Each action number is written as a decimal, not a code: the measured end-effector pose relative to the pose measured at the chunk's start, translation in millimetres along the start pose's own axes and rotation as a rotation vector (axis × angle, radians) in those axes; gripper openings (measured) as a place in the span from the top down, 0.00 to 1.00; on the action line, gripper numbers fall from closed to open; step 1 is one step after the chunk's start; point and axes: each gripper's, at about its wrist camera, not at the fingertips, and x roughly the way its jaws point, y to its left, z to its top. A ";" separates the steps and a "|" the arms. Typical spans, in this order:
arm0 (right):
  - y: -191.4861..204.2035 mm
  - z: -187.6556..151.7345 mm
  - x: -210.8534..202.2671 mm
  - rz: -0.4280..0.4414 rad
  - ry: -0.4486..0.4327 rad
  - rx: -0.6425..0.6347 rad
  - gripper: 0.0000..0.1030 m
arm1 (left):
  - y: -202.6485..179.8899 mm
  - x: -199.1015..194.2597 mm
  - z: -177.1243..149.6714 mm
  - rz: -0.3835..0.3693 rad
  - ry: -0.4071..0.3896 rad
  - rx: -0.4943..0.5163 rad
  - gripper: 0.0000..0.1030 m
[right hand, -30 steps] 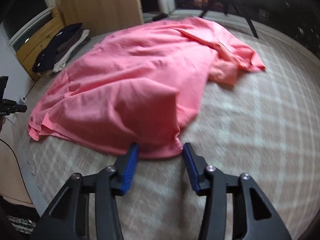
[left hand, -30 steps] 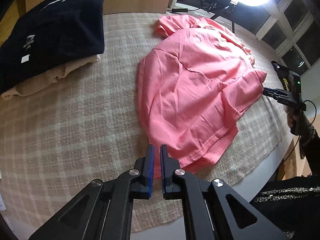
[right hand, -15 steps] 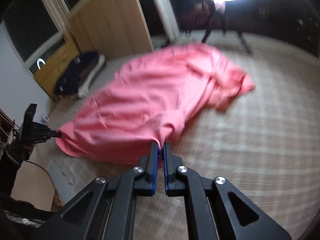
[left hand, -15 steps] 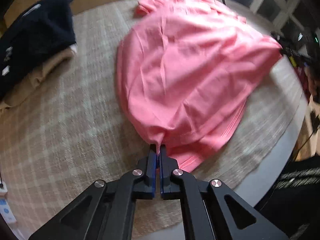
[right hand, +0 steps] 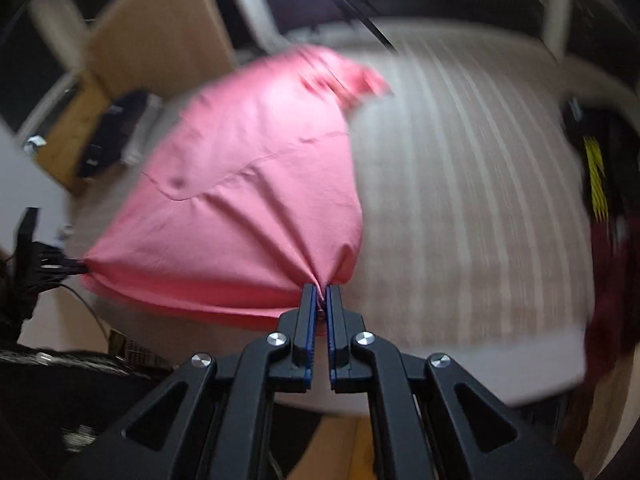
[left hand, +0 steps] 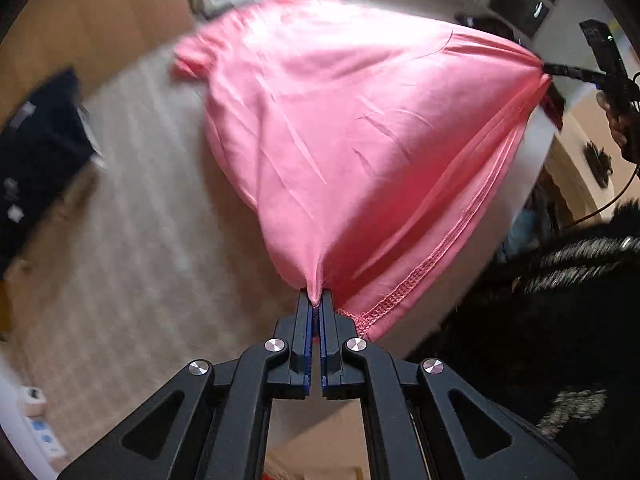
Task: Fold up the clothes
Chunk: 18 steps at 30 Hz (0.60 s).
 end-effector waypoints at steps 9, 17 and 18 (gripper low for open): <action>-33.9 -15.2 8.7 -0.139 0.159 0.057 0.90 | -4.7 21.7 16.8 -0.210 0.031 0.030 0.90; -26.1 84.3 -22.5 -0.089 -0.137 0.020 0.55 | 89.3 -17.4 45.2 -0.063 -0.043 -0.083 0.72; -27.7 106.0 -14.0 -0.087 -0.183 0.014 0.55 | 101.6 -17.4 59.5 -0.023 -0.057 -0.088 0.72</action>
